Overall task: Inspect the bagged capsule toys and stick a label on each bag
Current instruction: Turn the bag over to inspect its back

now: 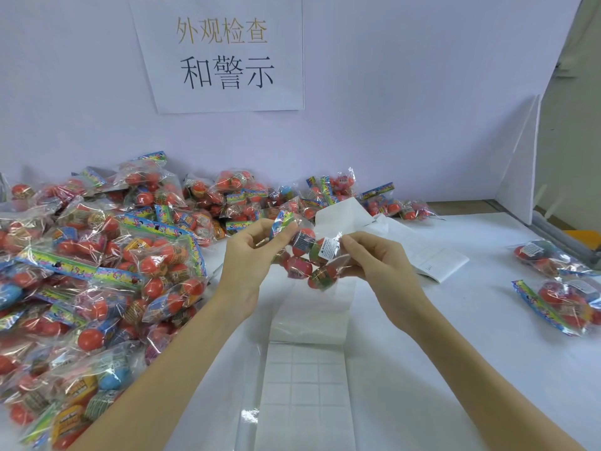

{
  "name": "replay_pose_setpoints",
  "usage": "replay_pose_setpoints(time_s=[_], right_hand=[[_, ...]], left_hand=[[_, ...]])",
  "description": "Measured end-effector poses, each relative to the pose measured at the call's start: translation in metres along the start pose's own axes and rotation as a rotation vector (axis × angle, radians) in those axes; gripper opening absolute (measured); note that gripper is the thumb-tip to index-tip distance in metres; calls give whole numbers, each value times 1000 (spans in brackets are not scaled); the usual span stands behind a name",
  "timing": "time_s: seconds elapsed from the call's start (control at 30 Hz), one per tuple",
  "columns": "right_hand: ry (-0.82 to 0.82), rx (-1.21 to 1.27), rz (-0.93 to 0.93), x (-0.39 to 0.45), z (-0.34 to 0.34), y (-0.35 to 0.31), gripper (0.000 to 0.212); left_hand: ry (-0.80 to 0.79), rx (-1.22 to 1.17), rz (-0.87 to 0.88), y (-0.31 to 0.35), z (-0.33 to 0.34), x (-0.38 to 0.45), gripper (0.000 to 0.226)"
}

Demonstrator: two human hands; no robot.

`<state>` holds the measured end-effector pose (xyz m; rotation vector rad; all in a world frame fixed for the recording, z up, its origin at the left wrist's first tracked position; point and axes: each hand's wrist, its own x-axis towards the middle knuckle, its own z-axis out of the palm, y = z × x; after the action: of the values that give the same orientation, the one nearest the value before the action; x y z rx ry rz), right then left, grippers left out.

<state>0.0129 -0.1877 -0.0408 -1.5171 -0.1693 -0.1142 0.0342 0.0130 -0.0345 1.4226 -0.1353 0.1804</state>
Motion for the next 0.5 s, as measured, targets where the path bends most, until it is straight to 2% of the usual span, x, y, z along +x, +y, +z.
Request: replay_pose_setpoints(time_s=[0.1,0.27,0.33,0.4,0.5], right_hand=[[10,-62,-58,-1,2,0,26],[21,-147,-117,-3,3,-2,21],[-27,-172,-78,-4,5,-1,16],[-55,-177,-9,-4,5,0,21],[-82,-24,89,-3,1,0,25]], left_hand=[[21,7,28,3,0,-1,20],[8,35,74,3,0,-2,5],[5,37,82,2,0,-1,4],[-1,34,80,2,0,-1,12],[11,56,76,-1,-1,0,19]])
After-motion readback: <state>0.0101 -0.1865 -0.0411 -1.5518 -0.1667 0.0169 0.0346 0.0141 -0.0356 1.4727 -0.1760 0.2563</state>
